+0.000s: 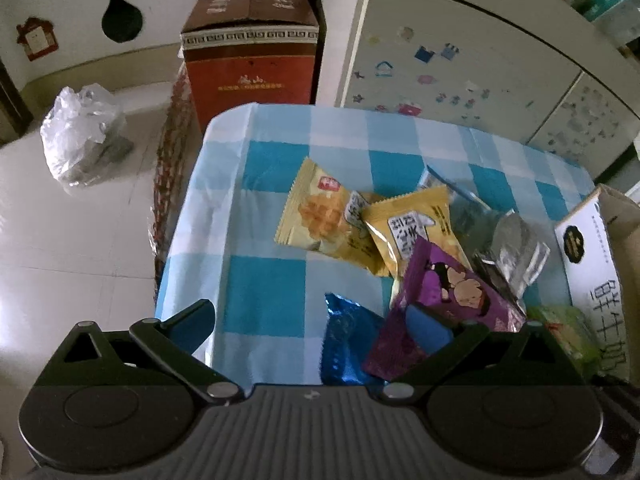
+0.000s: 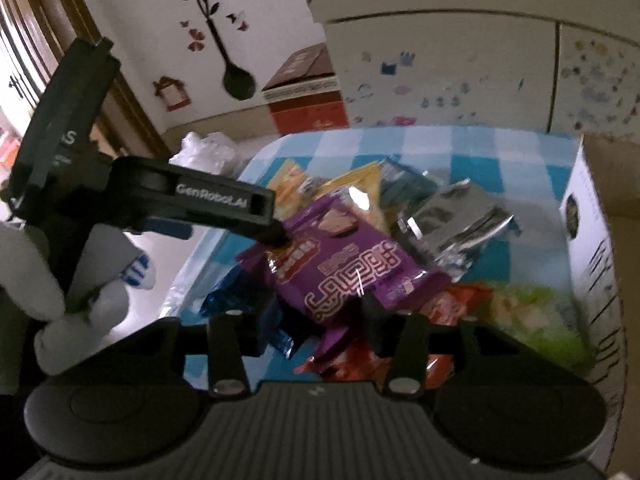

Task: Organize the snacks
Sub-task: 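Lift the purple snack bag up from the pile with the right tool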

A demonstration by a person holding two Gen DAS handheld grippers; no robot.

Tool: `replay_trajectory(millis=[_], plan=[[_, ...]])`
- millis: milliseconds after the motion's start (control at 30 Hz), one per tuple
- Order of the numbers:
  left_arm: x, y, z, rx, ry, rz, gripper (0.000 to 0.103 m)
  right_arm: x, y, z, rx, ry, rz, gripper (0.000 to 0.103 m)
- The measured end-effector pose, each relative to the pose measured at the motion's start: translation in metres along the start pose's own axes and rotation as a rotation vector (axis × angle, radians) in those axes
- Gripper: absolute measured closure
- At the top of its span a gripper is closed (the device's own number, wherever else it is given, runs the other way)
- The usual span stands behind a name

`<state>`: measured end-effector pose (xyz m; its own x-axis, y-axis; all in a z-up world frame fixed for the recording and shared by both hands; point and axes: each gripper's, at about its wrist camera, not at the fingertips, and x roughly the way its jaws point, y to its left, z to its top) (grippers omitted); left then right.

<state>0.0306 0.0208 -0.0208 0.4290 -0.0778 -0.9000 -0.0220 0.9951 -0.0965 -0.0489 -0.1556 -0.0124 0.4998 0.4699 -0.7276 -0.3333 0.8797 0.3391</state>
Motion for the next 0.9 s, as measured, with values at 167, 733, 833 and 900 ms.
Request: replay_trajectory(millis=[167, 733, 833, 900], plan=[[-0.006, -0.001, -0.006, 0.032, 0.011, -0.042, 0.000, -0.006, 0.009, -0.007, -0.029, 0.030, 0.061, 0.052], [-0.001, 0.001, -0.002, 0.026, 0.060, -0.039, 0.000, -0.003, -0.002, 0.017, -0.086, -0.060, 0.002, 0.020], [0.000, 0.000, -0.001, 0.033, 0.059, -0.034, 0.000, 0.007, -0.005, 0.018, -0.092, -0.055, 0.000, 0.017], [0.000, -0.001, -0.001, 0.033, 0.061, -0.036, 0.000, 0.012, -0.004, 0.016, -0.087, -0.044, 0.017, 0.013]])
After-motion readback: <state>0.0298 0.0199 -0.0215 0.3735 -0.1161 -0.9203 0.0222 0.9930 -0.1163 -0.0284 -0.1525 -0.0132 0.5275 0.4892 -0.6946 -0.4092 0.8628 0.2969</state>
